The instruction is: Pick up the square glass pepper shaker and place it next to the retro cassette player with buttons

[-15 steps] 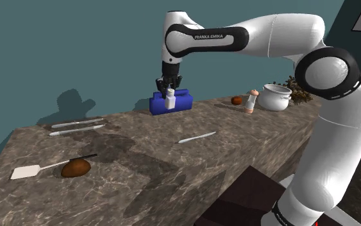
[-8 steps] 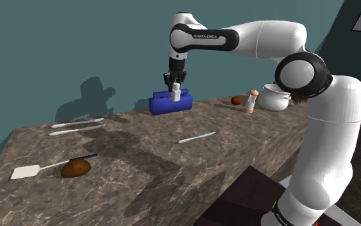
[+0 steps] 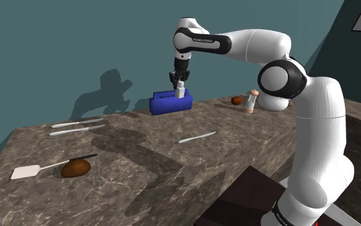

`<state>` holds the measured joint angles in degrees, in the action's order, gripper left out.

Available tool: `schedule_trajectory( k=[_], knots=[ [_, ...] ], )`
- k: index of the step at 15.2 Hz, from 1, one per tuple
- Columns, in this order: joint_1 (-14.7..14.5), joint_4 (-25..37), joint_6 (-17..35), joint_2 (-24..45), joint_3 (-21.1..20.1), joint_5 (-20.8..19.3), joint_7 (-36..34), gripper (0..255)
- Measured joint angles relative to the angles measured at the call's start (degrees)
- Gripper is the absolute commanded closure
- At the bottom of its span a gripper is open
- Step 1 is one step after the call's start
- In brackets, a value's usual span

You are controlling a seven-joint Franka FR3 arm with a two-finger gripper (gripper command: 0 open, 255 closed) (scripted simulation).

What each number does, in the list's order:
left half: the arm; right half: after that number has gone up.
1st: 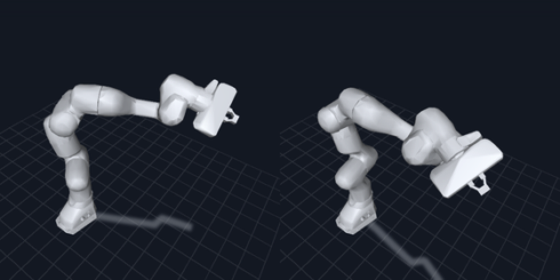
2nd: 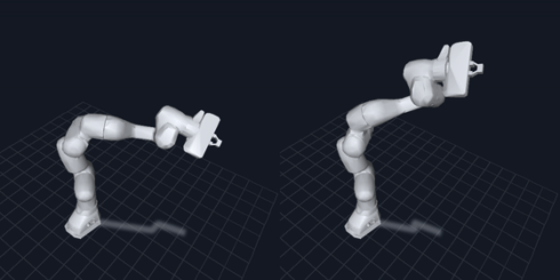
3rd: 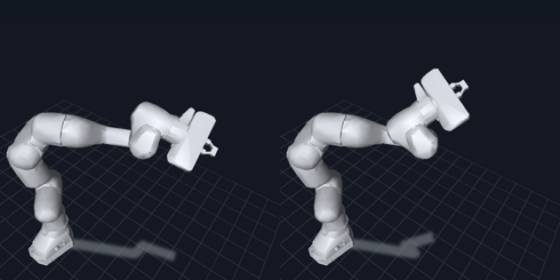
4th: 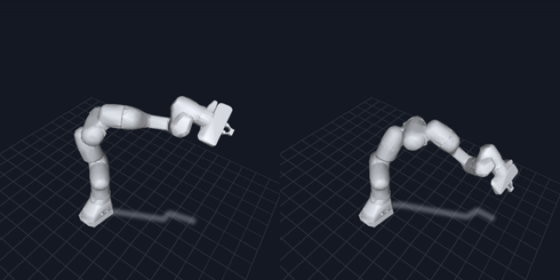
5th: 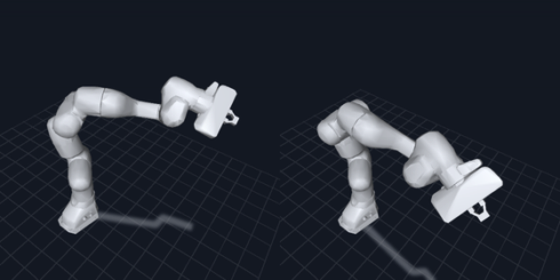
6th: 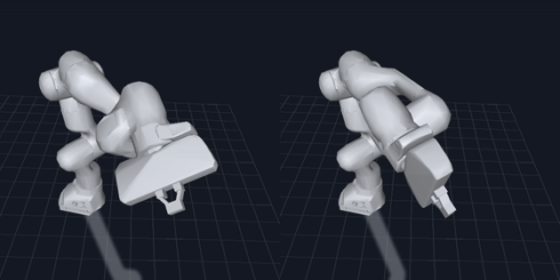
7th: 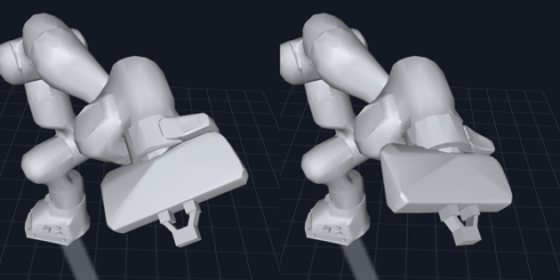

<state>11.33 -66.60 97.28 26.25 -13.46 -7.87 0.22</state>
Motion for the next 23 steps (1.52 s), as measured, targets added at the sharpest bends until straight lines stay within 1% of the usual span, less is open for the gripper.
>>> schedule_trajectory(
  k=[14,23],
  knots=[
    [1.04,-12.58,11.27,-1.30,0.13,0.09,-0.45,255],
    [1.21,-17.87,17.64,-0.15,0.37,-0.37,-0.94,255]
  ],
)
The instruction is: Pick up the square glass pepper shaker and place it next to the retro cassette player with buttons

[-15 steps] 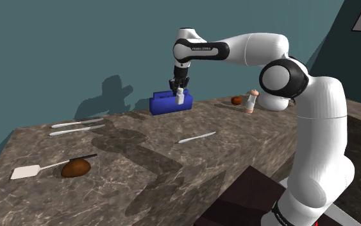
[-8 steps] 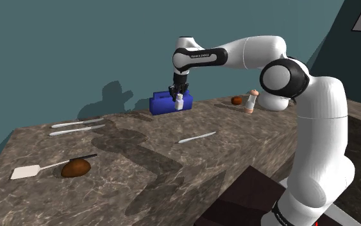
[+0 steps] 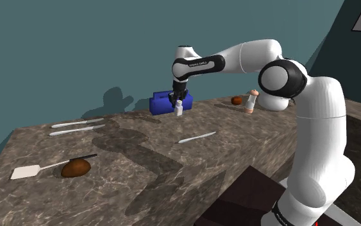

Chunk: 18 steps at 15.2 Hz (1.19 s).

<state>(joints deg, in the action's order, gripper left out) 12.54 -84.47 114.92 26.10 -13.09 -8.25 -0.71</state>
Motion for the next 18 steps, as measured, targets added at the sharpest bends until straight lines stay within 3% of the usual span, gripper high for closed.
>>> schedule_trajectory(
  k=[13,18],
  knots=[
    [-0.03,-5.77,8.58,2.87,0.54,-1.03,-0.88,255],
    [-0.07,-6.12,9.43,3.39,0.62,-1.19,-1.00,255]
  ],
)
